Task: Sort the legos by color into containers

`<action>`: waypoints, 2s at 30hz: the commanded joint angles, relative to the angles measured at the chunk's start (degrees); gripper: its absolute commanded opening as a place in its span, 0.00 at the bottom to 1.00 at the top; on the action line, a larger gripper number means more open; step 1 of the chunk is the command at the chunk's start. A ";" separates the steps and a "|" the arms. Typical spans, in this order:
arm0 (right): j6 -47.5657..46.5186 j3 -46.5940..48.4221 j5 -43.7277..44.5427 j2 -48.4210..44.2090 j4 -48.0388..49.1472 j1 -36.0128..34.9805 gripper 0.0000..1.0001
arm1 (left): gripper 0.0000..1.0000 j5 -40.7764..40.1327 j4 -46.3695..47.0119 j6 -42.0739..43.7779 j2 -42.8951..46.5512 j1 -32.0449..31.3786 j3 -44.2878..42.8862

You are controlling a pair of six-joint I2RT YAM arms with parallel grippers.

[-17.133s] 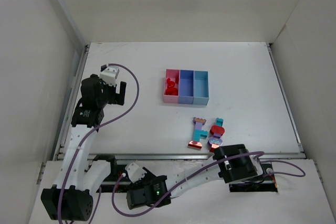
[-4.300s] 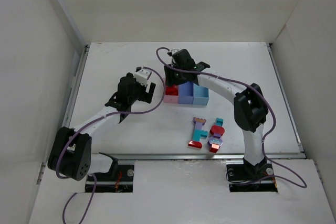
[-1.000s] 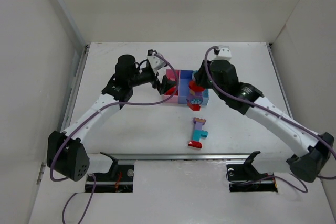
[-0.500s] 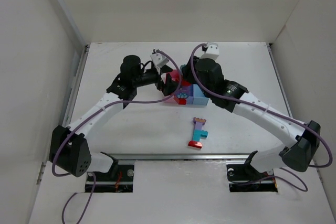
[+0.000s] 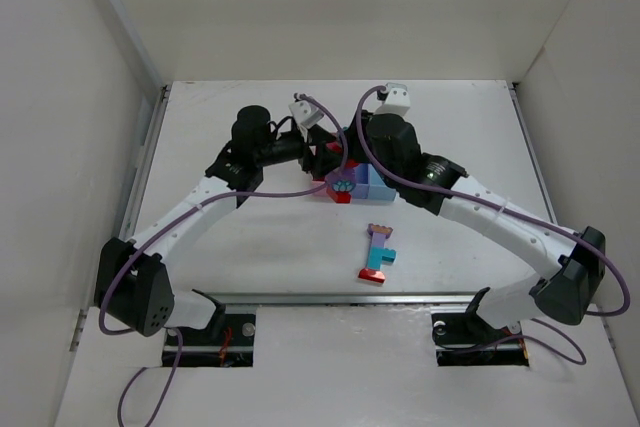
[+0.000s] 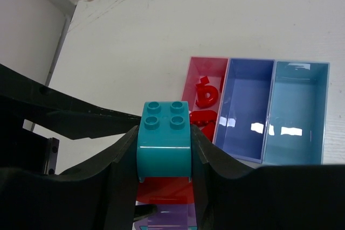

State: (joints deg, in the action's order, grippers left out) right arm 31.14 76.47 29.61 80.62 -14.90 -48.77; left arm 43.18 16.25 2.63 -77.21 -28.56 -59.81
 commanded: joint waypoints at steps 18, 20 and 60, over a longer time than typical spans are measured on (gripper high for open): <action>0.59 4.39 0.36 -0.73 5.23 -0.27 0.00 | 0.00 -0.19 -0.95 1.58 -0.13 -0.36 -0.57; 0.59 3.87 3.08 -0.73 4.53 -0.27 0.00 | 0.00 -1.69 -1.65 1.58 -0.13 -0.36 -0.57; -18.56 -6.58 -21.60 -0.01 6.09 13.36 0.84 | 0.00 -15.13 -3.07 5.28 0.39 -0.36 -0.21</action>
State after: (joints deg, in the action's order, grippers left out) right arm 19.18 72.82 13.69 88.44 -19.66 -33.06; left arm 29.65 8.86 7.92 -77.95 -28.53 -59.59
